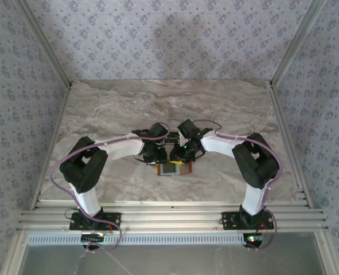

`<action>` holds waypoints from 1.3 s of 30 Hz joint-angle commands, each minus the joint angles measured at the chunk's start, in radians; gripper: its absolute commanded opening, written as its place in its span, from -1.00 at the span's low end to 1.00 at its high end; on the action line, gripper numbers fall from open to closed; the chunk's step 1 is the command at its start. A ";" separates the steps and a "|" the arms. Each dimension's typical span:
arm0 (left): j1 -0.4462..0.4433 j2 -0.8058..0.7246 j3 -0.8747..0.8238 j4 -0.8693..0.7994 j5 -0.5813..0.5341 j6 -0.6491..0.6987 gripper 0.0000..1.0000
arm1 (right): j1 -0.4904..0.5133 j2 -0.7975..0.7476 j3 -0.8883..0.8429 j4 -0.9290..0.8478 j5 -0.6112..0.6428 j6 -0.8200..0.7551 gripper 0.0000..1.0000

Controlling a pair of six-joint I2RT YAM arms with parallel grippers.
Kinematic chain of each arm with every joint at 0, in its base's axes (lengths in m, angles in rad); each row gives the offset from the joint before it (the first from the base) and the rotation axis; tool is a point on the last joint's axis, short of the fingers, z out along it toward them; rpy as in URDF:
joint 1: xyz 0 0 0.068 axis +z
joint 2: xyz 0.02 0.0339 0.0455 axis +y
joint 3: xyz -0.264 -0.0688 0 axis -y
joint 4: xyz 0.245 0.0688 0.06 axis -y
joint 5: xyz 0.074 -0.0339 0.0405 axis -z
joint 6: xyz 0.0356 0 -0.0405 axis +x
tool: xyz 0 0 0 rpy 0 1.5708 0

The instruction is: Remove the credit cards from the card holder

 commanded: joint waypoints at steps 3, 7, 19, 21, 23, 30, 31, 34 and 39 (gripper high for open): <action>0.002 0.000 -0.013 -0.029 -0.008 0.009 -0.47 | 0.009 0.021 0.012 -0.062 0.066 -0.020 -0.51; 0.002 0.000 -0.012 -0.033 -0.010 0.013 -0.47 | 0.016 0.015 0.022 -0.095 0.105 -0.032 -0.52; 0.003 -0.005 -0.007 -0.047 -0.023 0.017 -0.47 | 0.027 -0.021 0.047 -0.162 0.168 -0.049 -0.51; 0.003 -0.002 -0.007 -0.051 -0.023 0.021 -0.46 | 0.027 -0.027 0.048 -0.164 0.168 -0.049 -0.51; 0.003 0.000 -0.006 -0.053 -0.024 0.021 -0.47 | 0.029 -0.033 0.051 -0.170 0.169 -0.048 -0.51; 0.003 -0.001 -0.001 -0.057 -0.027 0.026 -0.47 | 0.018 -0.094 0.032 -0.113 0.104 -0.031 -0.49; 0.004 -0.003 0.000 -0.059 -0.026 0.027 -0.47 | 0.015 -0.101 0.030 -0.110 0.098 -0.028 -0.49; 0.003 -0.011 0.024 -0.073 -0.022 0.032 -0.47 | 0.003 -0.114 0.014 -0.099 0.084 -0.028 -0.49; -0.003 -0.029 0.054 -0.080 -0.013 0.034 -0.47 | -0.023 -0.107 -0.015 -0.087 0.064 -0.044 -0.48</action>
